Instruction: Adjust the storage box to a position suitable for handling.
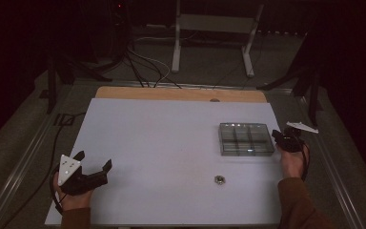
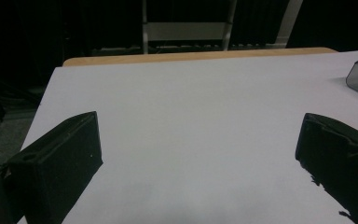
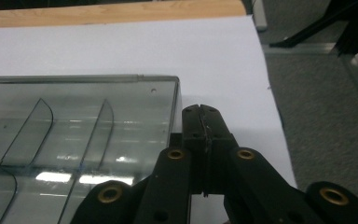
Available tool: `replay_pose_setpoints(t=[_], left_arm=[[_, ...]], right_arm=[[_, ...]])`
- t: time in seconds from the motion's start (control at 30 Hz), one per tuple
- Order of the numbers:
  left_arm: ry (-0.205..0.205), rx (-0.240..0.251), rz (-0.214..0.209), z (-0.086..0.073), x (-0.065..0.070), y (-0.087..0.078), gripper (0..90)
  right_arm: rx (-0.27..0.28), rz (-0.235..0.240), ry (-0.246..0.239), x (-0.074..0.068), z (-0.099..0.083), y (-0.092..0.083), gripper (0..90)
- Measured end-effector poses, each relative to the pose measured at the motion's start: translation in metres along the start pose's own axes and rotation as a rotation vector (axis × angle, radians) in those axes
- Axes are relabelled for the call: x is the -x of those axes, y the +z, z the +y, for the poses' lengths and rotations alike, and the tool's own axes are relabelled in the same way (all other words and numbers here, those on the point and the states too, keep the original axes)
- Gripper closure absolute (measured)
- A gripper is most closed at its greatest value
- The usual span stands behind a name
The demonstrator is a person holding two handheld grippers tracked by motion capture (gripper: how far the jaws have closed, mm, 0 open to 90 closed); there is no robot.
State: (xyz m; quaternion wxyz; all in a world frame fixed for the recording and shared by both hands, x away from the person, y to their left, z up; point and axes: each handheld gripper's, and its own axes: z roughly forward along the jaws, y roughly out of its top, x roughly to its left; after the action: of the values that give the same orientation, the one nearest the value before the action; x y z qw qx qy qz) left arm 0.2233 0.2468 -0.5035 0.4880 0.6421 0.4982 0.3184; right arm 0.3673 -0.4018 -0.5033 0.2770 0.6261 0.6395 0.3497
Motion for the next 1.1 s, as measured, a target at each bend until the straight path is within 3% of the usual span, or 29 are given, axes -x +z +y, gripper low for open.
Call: replay_pose_setpoints(t=[0.47, 0.93, 1.1], left_arm=[[-0.001, 0.002, 0.003, 0.000, 0.000, 0.000, 2.2], [0.005, -0.001, -0.001, -0.001, 0.003, 0.003, 2.2], [0.007, -0.001, -0.001, -0.001, 0.003, 0.002, 2.2]], right_arm=[[-0.034, 0.082, 0.035, 0.007, -0.001, 0.008, 89.8], [-0.044, 0.115, 0.045, 0.010, 0.000, 0.009, 89.9], [-0.047, 0.136, 0.028, 0.004, 0.001, 0.012, 89.9]])
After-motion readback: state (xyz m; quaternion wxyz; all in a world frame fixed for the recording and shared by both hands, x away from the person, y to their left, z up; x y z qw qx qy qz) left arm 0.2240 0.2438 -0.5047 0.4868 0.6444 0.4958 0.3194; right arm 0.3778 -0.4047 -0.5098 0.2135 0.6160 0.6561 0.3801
